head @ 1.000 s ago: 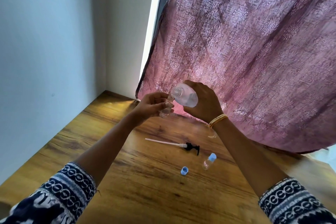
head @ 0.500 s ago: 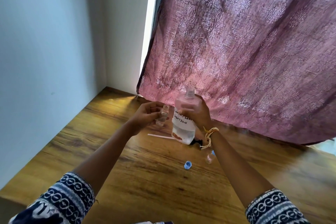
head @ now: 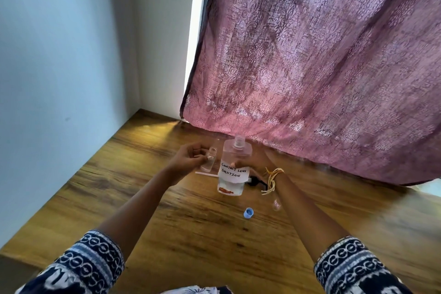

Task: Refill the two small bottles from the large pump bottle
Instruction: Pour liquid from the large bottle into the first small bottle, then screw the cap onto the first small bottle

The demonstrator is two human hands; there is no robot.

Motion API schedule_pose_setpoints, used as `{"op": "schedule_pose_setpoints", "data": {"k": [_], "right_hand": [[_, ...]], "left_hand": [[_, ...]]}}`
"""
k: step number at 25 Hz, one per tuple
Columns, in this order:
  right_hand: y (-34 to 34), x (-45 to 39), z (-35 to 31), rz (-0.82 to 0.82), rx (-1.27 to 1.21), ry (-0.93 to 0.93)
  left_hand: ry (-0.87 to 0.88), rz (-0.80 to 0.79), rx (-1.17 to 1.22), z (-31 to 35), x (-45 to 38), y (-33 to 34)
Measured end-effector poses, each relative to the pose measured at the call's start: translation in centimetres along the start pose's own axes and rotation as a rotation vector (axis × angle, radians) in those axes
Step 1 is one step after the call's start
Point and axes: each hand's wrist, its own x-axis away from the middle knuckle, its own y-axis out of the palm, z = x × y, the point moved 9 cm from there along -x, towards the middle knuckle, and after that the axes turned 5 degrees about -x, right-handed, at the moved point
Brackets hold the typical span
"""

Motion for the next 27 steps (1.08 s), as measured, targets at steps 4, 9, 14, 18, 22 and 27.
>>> {"op": "schedule_pose_setpoints", "data": {"k": [4, 9, 14, 18, 22, 27], "right_hand": [[0.3, 0.3, 0.9, -0.049, -0.005, 0.038], [1.2, 0.4, 0.3, -0.145, 0.001, 0.022], [1.1, 0.8, 1.4, -0.153, -0.018, 0.032], [0.9, 1.7, 1.9, -0.084, 0.011, -0.004], [-0.6, 3.1, 3.2, 0.061, -0.008, 0.043], [-2.2, 6.7, 5.8, 0.331, -0.049, 0.125]], "left_hand": [[-0.019, 0.016, 0.008, -1.0, 0.0, -0.4], [-0.066, 0.014, 0.005, -2.4, -0.1, -0.7], [-0.09, 0.019, -0.009, -3.2, 0.5, -0.6], [-0.13, 0.031, 0.017, -4.6, 1.4, 0.0], [-0.177, 0.023, 0.019, -6.2, 2.6, 0.9], [-0.181, 0.021, 0.004, -7.6, 4.5, 2.3]]}}
